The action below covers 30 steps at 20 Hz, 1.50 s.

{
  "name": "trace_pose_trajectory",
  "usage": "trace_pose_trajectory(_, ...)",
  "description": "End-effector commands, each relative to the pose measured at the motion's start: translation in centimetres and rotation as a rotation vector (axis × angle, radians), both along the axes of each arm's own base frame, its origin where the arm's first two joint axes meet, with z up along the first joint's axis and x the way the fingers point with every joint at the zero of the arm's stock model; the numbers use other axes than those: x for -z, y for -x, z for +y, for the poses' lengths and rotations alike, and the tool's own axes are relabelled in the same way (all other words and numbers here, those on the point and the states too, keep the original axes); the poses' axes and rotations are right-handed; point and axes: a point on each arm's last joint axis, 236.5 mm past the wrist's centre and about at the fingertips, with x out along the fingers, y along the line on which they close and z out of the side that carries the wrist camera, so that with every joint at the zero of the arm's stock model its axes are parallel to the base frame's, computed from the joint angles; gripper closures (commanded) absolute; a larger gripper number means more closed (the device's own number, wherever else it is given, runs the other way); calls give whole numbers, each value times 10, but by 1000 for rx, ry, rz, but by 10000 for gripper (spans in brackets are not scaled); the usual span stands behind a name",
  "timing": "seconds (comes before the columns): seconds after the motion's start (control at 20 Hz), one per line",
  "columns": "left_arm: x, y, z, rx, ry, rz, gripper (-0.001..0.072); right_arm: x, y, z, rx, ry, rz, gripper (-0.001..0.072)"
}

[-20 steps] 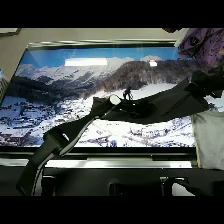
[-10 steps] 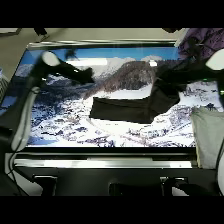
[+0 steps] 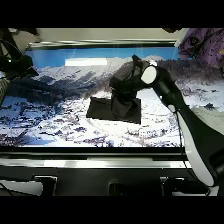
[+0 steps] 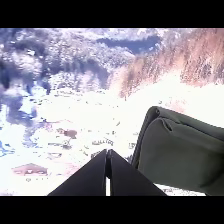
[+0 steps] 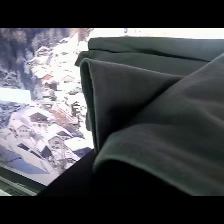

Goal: Fold the clothes and pants, and hang the long-sleeved shirts on hangers.

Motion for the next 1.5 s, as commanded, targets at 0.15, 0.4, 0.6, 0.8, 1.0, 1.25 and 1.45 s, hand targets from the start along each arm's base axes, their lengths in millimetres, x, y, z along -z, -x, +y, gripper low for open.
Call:
trace_pose_trajectory(0.15, -2, 5, 20, -37, -16, 7, 693, 49, -10, 33, 14, -42, 65, 684)
trace_pose_trajectory(0.4, 11, 7, 20, -23, -16, 35, 692, 57, -17, 64, -39, -181, 58, 469)
trace_pose_trajectory(0.6, 20, 7, 19, -24, -12, 54, 693, 15, -8, 79, -141, -280, -36, 169)
trace_pose_trajectory(0.8, 18, 3, 20, -32, -13, 35, 693, -43, -5, 31, -161, -245, -131, 94)
trace_pose_trajectory(1.0, 17, 1, 21, -35, -12, 27, 693, -73, -19, -108, -56, -50, -196, 94)
trace_pose_trajectory(1.25, 17, 1, 21, -38, -12, 26, 692, -10, -17, -253, 77, -15, -35, 95)
trace_pose_trajectory(1.45, 17, 0, 21, -35, -13, 23, 692, 77, -6, -238, 54, -176, 112, 96)
